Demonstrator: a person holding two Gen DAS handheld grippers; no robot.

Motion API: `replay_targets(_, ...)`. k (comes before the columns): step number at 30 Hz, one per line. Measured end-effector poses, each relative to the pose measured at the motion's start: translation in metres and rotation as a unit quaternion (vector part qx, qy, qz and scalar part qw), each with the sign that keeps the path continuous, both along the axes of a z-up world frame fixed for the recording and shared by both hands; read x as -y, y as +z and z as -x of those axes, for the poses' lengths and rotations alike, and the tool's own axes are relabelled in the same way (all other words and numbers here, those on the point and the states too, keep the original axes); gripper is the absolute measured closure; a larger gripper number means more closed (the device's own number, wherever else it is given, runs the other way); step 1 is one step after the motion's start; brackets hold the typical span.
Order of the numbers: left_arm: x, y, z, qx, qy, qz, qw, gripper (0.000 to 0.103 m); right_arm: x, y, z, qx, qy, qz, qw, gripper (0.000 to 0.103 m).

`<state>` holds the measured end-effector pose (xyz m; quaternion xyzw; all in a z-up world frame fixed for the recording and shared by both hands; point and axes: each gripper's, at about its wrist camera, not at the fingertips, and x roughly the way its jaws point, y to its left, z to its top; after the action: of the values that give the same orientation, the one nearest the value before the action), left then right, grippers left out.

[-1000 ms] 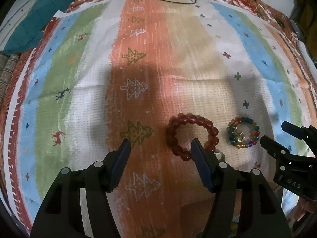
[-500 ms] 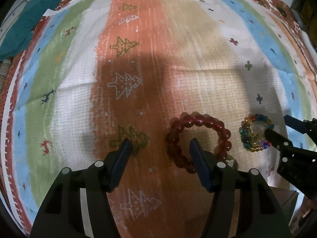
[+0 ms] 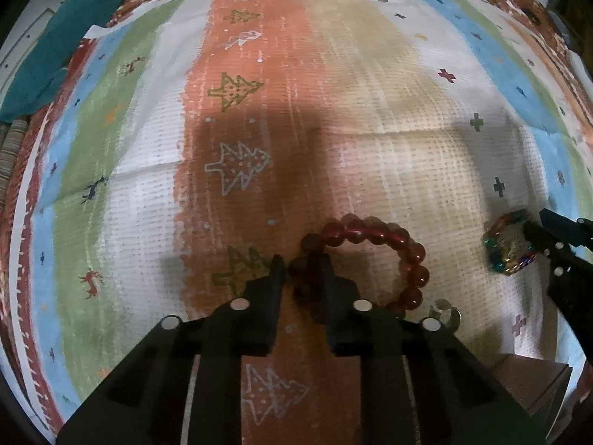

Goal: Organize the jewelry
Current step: 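Grasp the red bead bracelet with the left gripper while the right grasps the multicolour bracelet, then lift both held bracelets and carry them over the silver tin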

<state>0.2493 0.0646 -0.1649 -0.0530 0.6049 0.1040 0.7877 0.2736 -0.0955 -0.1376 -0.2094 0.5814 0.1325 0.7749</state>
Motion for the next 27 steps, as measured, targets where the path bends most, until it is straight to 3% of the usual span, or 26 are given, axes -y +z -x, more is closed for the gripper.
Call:
replay_targets(5,-0.001,0.008,0.004,0.004,0.006,0.004,1.0,0.09,0.007,0.007,-0.002,0.005,0.003,-0.009,1.0,0.093)
replay_targets(27,0.018,0.076,0.035,0.085,-0.002,0.025,0.9961,0.09,0.012,0.078,0.028,0.046,0.019,-0.103,0.993,0.093)
